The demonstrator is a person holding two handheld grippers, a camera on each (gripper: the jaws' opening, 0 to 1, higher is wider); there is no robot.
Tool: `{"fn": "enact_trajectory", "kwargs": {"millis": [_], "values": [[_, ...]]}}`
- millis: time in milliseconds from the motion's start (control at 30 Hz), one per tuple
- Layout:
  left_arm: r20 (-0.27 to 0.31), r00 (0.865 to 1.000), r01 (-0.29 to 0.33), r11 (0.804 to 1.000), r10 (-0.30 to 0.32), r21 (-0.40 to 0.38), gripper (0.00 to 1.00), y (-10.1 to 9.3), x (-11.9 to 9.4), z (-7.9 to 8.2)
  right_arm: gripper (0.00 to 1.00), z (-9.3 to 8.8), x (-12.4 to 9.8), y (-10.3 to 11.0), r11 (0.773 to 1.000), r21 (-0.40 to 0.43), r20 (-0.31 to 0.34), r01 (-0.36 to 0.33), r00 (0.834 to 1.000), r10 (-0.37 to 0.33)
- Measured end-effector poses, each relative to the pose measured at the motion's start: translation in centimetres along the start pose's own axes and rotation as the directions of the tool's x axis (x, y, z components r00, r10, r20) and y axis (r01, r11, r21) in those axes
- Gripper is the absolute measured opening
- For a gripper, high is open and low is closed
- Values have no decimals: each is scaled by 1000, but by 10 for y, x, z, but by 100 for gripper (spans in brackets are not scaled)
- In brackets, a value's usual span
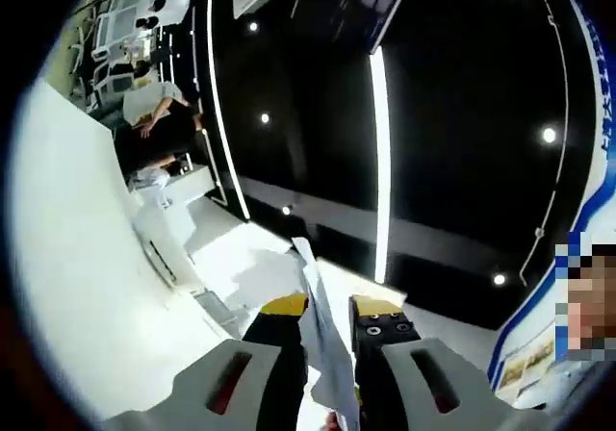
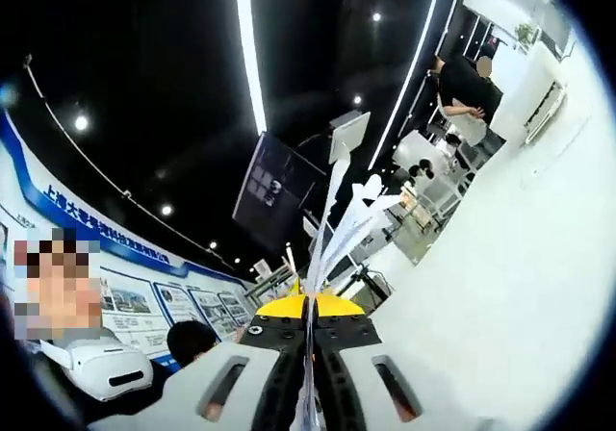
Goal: Organize the stack of printing papers by aligning and flattening the scattered papers on the table
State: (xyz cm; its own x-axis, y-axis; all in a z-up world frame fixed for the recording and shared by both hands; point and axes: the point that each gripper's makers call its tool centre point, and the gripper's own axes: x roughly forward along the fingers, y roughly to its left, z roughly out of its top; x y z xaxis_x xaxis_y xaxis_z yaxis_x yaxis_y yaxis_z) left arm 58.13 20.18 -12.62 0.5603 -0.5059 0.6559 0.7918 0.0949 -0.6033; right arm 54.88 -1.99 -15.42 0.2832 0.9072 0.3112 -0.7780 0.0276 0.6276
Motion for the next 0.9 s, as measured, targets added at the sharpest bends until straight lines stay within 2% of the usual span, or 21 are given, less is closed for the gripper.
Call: {"fn": "enact_trajectory", "kwargs": {"millis": [100, 233, 300, 400, 500, 667, 900], "values": [[-35, 999, 11, 1000, -11, -1, 19, -1, -1, -6, 0, 1, -4, -2, 1000, -9, -19, 5, 1000, -5], [-118, 992, 40, 999, -37, 27, 19, -6, -3, -19, 0, 1, -9, -4, 1000, -15, -54, 5, 999, -6], [-142, 989, 54, 998, -51, 18, 18, -6, -5, -19, 0, 1, -11, -3, 1000, -18, -71, -3, 997, 1], [-164, 981, 95, 994, -101, -44, 18, -12, -4, -22, 0, 0, -14, -2, 1000, -17, -104, -13, 994, 11], [-198, 974, 104, 994, -111, -44, 18, -11, -4, -24, 0, -1, -19, -1, 1000, -14, -134, -18, 991, 16], [-249, 964, 85, 994, -98, -63, 18, -5, -6, -35, 0, -3, -24, -5, 999, -34, -157, 3, 988, -8], [-334, 940, 61, 997, -73, -45, 18, 2, -11, -50, 0, 0, -33, -14, 994, -92, -205, 50, 976, -68]]}}
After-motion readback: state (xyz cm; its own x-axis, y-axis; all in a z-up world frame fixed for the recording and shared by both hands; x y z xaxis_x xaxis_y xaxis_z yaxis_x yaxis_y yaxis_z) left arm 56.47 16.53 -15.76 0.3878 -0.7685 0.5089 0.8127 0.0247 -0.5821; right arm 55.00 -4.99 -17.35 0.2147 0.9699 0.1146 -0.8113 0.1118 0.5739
